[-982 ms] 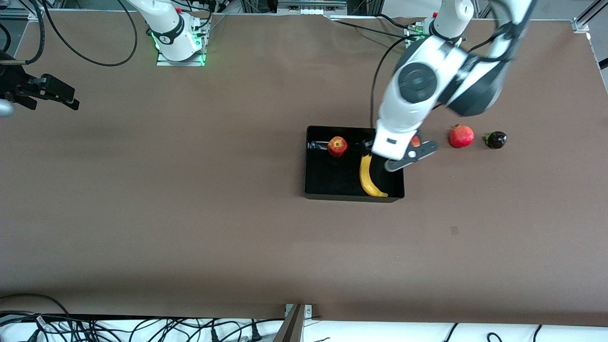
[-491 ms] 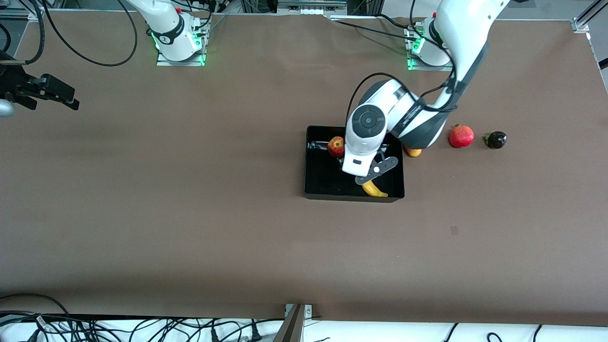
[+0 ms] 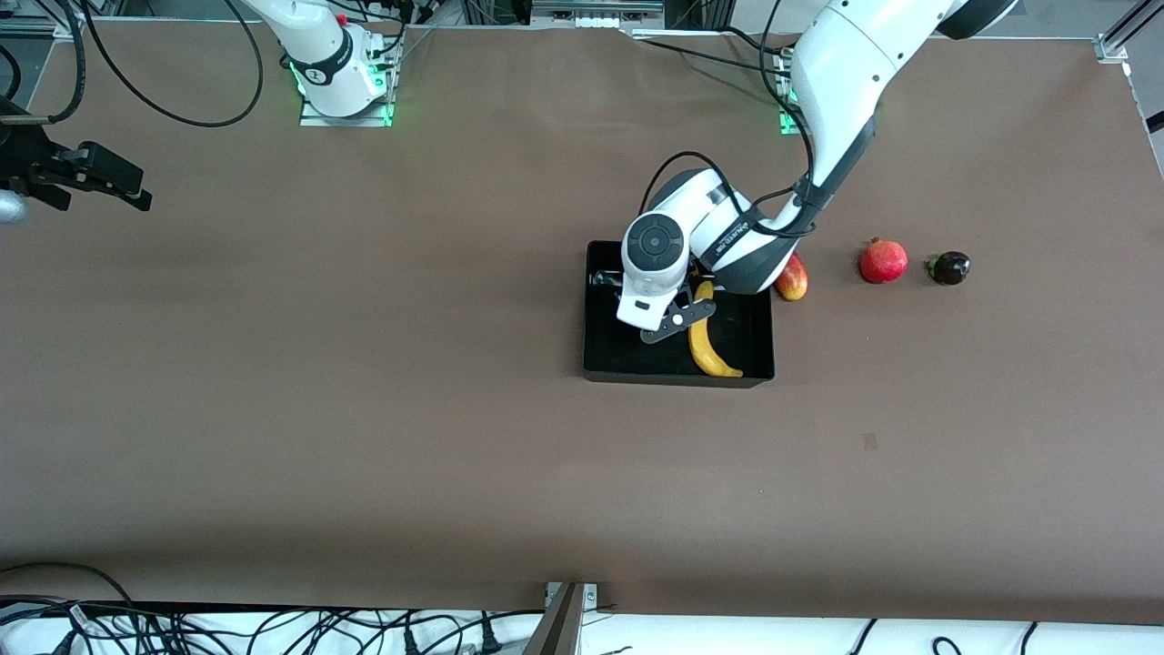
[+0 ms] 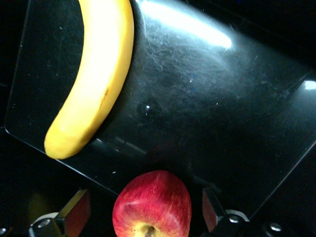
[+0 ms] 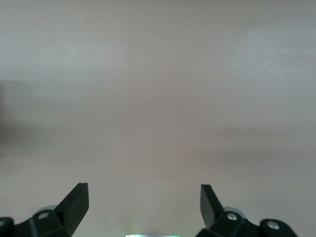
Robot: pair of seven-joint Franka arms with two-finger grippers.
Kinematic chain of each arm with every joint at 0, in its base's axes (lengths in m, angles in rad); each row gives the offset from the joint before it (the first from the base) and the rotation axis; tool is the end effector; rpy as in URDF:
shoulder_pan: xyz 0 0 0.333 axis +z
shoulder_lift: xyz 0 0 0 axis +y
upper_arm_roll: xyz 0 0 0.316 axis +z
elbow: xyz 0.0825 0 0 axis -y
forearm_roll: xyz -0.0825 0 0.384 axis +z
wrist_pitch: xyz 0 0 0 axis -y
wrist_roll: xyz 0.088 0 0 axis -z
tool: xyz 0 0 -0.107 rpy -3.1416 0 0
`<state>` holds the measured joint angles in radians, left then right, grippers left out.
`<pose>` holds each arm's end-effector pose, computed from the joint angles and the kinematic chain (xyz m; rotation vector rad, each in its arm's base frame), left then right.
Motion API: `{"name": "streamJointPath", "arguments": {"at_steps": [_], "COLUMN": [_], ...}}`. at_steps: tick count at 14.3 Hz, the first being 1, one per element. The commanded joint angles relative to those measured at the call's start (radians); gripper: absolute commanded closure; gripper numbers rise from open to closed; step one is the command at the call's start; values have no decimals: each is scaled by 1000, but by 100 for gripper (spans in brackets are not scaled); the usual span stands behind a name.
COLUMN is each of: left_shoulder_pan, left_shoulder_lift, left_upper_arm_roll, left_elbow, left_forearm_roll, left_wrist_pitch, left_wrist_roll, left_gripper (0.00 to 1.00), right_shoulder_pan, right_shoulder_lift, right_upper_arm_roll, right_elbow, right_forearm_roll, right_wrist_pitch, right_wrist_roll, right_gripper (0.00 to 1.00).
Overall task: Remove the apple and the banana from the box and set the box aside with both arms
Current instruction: 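Close the left gripper around the red apple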
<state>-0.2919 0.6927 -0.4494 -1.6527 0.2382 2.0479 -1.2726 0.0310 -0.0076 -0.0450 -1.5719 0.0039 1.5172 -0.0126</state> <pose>0.5134 -0.4118 0.2210 -2.9137 -0.6772 0.2939 0.5464 -0.0073 0.6236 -3.1359 0.0020 0.0738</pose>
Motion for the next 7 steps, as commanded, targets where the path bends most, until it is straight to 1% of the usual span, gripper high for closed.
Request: {"name": "streamJointPath", "arguments": {"at_steps": [1,5,7], "left_shoulder_pan": [0,-1,-1], "left_shoulder_lift": [19,28,28], "left_upper_arm_roll": [-26,-35,-40], "left_elbow": [11,-4,-42], "left_forearm_roll": [16,16,19], "left_wrist_pitch": [-2,9,49], "left_wrist_roll": [-25,-65,-71], "left_gripper": [0,0,0], "right_shoulder_pan": [-3,-3,-3], "right_shoulder_lift": [6,6,6], "right_upper_arm_roll": [0,0,0], "right_elbow": [16,16,16], "right_forearm_roll": [-9,-9,-9], "right_wrist_pitch": [-5,-5,-5], "right_wrist_roll": [-13,-13,-13], "right_gripper": [0,0,0]}}
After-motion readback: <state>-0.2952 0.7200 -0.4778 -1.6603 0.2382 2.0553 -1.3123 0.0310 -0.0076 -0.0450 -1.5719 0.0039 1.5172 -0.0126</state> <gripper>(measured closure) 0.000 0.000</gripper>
